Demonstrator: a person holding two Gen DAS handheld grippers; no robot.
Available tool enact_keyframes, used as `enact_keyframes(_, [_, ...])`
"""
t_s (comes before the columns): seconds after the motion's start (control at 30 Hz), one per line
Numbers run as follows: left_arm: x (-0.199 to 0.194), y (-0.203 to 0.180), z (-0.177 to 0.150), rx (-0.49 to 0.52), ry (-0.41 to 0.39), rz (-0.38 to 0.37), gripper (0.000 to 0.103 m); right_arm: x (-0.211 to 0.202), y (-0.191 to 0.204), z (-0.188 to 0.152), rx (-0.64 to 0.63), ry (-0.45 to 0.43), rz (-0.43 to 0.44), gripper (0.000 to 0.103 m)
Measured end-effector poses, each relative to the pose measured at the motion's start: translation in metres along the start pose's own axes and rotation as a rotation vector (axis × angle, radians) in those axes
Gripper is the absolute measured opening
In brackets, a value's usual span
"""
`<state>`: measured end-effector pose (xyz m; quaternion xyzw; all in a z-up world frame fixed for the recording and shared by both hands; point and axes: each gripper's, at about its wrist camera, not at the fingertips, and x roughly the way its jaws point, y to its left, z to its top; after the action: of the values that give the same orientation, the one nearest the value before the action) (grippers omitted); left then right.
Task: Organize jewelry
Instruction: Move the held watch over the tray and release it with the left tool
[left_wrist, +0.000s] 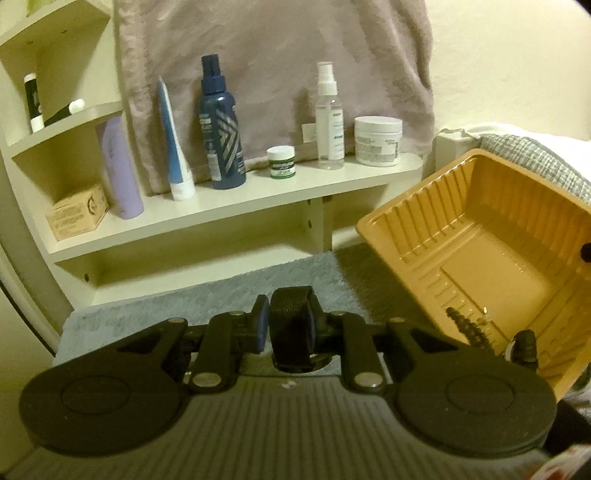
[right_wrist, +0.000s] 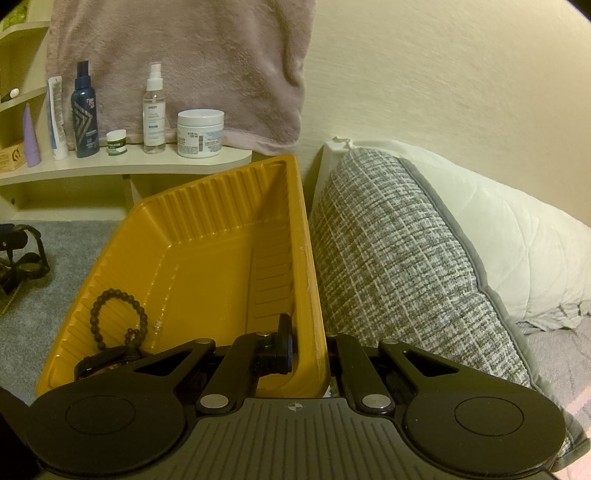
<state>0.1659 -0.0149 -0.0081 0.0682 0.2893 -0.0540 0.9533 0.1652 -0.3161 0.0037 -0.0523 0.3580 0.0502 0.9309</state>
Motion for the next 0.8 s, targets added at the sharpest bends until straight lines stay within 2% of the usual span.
enact_keyframes(0.47, [-0.011,-0.02,0.02,0.005,-0.033,-0.077,0.018,0.0,0.001,0.002,-0.002,-0.003,0.001,0.004])
enact_keyframes(0.8, [-0.02,-0.055,0.044,0.008,-0.075,-0.218,0.018,-0.001,0.003,0.004,-0.005,-0.006,0.003,0.004])
